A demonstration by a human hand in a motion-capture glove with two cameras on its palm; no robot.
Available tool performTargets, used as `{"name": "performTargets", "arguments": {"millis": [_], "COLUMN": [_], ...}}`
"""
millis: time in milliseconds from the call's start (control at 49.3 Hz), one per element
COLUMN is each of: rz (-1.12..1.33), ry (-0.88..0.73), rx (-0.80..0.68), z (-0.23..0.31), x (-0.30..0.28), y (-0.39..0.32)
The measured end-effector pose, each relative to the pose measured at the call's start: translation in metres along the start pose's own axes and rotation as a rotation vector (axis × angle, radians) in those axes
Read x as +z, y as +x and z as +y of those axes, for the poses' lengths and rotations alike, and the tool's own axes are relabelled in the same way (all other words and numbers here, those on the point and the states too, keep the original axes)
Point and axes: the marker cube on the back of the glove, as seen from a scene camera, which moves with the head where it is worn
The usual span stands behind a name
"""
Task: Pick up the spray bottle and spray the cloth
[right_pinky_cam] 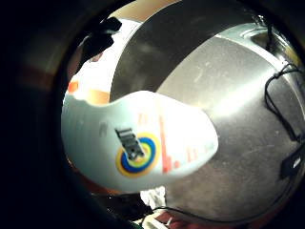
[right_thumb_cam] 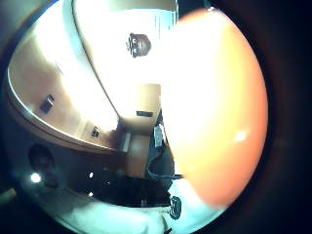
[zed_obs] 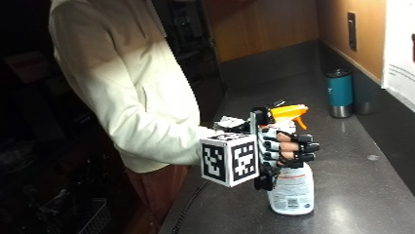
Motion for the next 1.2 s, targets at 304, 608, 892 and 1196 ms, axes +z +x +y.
{"name": "performTargets", "arguments": {"millis": [304,608,892,1196], "rz": [-0.033,-0.001,0.008,0.196], "ry": [-0.016,-0.090,0.026,-0.099], "rx": [0.065,0.089,0.085,-0.075], "z": [-0.007,-0.018,-0.026,-0.018], "x": [0.002,0.004,0.016,0.053], "y": [0.012,0.010,0.007,-0.017]}}
